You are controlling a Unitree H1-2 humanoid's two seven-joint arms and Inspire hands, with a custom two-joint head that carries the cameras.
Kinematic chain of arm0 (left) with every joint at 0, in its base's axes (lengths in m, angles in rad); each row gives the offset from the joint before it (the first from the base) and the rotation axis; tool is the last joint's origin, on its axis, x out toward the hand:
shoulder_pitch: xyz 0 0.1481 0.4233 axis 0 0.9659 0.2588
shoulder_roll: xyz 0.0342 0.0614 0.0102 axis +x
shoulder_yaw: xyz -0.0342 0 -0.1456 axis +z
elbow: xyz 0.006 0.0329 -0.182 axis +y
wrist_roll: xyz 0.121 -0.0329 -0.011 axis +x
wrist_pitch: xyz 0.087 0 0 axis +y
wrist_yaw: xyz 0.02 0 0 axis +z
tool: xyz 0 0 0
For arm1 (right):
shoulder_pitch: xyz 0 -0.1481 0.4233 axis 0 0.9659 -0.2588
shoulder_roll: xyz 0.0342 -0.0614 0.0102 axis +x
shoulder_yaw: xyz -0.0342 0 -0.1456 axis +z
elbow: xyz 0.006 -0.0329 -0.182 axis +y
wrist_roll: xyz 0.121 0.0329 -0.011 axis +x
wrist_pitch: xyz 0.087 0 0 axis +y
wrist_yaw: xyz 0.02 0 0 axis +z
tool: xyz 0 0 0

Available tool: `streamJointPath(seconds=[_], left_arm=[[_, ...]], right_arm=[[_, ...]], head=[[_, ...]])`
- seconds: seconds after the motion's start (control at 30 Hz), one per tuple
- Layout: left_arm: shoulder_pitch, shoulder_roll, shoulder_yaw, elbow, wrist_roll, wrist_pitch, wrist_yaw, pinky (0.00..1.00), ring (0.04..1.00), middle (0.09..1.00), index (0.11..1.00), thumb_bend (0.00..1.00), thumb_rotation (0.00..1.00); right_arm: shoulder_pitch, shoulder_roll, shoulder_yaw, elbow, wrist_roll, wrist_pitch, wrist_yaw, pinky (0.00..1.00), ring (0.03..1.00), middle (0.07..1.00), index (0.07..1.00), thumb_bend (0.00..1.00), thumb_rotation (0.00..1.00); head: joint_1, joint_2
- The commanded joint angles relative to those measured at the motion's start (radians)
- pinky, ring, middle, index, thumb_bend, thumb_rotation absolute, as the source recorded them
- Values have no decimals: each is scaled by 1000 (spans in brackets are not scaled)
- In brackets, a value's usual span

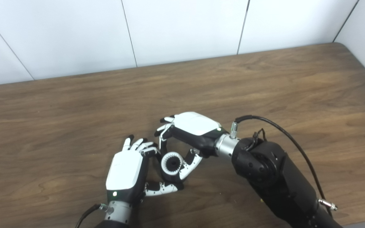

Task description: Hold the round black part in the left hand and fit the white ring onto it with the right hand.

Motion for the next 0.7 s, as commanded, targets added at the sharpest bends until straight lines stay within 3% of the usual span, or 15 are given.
streamJointPath(seconds=[0.0, 0.67], left_arm=[[15, 3, -15, 15, 15, 10, -53, 1000, 879, 779, 483, 521, 51], [11, 4, -17, 14, 18, 13, -61, 1000, 887, 784, 482, 521, 51]], right_arm=[[-19, -1, -9, -12, -5, -26, -22, 1000, 969, 844, 484, 523, 135], [-14, -1, -20, 2, 4, -31, -36, 1000, 970, 838, 484, 524, 135]], head=[[-1, 1], [-3, 2]])
